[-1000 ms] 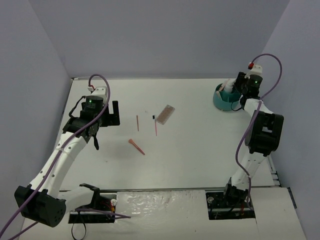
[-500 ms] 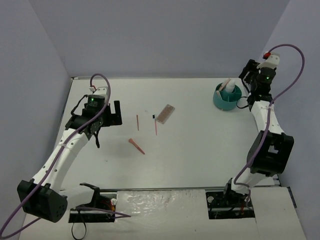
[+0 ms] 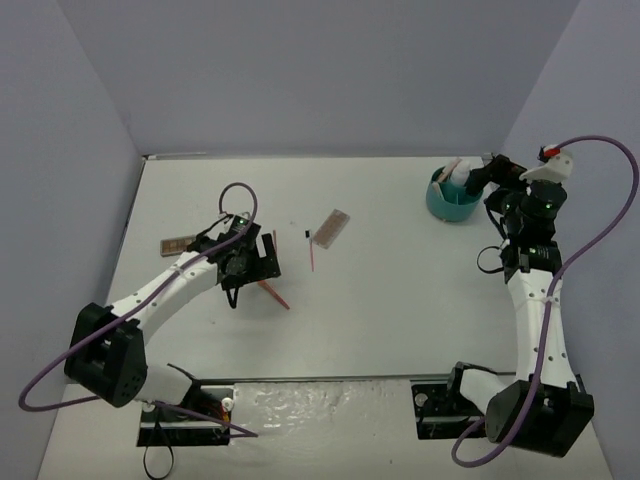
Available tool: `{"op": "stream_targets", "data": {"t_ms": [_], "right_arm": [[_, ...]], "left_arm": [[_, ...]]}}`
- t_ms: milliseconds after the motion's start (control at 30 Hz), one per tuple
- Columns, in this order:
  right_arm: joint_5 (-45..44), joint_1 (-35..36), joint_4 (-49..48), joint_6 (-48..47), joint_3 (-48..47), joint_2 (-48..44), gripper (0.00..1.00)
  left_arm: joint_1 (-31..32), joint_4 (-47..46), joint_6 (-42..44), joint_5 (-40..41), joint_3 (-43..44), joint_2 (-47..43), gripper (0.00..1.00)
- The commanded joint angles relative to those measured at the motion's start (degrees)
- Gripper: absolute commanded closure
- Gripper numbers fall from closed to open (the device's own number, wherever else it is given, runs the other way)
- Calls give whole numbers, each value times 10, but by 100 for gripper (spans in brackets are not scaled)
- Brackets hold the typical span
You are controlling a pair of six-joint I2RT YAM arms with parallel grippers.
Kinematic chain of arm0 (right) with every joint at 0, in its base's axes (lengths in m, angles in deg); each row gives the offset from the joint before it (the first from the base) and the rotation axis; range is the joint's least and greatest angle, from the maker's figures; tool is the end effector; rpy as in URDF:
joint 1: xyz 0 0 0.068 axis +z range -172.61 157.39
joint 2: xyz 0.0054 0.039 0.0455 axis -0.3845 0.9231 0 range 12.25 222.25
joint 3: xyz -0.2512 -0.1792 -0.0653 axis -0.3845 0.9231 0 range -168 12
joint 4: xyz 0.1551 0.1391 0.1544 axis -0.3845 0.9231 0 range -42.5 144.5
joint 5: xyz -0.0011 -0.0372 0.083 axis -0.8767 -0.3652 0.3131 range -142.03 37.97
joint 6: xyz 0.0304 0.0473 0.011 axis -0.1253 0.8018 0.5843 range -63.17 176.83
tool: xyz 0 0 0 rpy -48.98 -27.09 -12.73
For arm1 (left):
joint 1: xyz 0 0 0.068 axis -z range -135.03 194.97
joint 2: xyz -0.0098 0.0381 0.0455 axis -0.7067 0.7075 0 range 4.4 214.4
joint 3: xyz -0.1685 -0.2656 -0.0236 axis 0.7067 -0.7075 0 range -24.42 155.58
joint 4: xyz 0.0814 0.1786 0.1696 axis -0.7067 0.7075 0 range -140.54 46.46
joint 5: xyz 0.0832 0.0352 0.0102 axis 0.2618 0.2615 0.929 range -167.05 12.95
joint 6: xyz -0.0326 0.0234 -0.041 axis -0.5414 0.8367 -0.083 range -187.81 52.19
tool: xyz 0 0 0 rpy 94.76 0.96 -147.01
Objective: Organize the makeup
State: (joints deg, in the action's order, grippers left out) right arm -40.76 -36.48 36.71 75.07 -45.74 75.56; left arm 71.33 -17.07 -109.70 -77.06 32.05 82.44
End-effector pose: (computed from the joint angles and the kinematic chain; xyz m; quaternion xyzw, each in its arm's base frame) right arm 0.2373 -0.0504 0.4351 0.1158 0.6648 0.0942 0.7320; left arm 0.2417 -0.1198 0.2872 -0.1287 0.9451 -0.1686 0.2486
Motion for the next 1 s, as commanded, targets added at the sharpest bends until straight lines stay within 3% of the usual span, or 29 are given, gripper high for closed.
{"op": "stream_targets", "data": {"t_ms": [0,467,667,867,967], "right_arm": [[29,45,-3,10,22,-36,0],[-41,144,1,-41,57,-80,0],[-48,163,2,-47,61,-89,0],[-38,165,5,-49,60,-92,0],[3,165,5,-51,55,-88,0]], "left_arm": [[39,-49,-103,47,18,29,12],[94,-36,-198,95,47,158,48],[111,-31,-208,101,42,189,68],[114,-33,-198,111,25,174,97],[125,-30,-158,136,34,136,100]]}}
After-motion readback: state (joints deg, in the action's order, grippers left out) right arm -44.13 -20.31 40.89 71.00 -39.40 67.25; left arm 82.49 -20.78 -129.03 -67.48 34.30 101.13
